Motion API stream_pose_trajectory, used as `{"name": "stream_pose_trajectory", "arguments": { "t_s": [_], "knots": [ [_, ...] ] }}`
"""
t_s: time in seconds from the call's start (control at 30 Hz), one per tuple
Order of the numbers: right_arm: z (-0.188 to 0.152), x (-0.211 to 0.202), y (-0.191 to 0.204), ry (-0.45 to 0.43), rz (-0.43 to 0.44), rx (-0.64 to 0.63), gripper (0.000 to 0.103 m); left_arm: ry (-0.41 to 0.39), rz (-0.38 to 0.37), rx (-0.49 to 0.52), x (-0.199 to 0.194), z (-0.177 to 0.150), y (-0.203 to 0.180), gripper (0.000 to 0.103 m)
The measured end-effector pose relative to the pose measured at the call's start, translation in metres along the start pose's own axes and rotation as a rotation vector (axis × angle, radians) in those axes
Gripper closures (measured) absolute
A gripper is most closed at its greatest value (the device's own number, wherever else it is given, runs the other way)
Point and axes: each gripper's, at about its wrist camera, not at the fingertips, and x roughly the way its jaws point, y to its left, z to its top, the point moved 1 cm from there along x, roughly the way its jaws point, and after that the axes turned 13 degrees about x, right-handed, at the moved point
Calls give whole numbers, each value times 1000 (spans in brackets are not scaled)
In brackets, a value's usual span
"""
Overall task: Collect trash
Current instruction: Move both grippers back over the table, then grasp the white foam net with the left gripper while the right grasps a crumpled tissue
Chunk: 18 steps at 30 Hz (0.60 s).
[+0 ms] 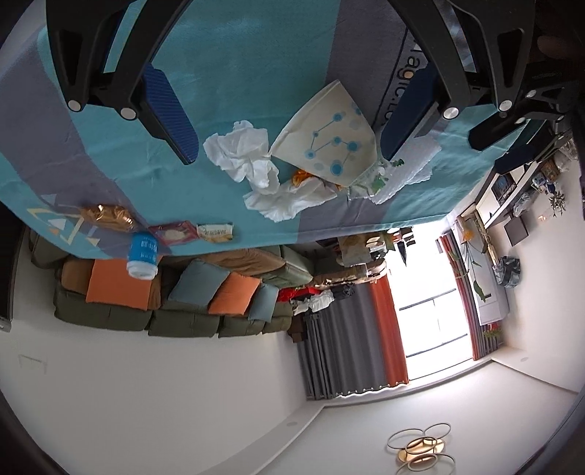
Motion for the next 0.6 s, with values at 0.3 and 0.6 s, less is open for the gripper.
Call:
{"name": "stream_pose_trajectory", "arguments": {
  "t_s": [0.3, 0.6],
  "knots": [
    [7, 16, -13, 23, -19, 32, 7, 116, -25, 55, 52, 2, -13, 6],
    [8, 29, -18, 53, -19, 42, 7, 226, -49, 86, 88, 4, -20, 25]
  ]
}}
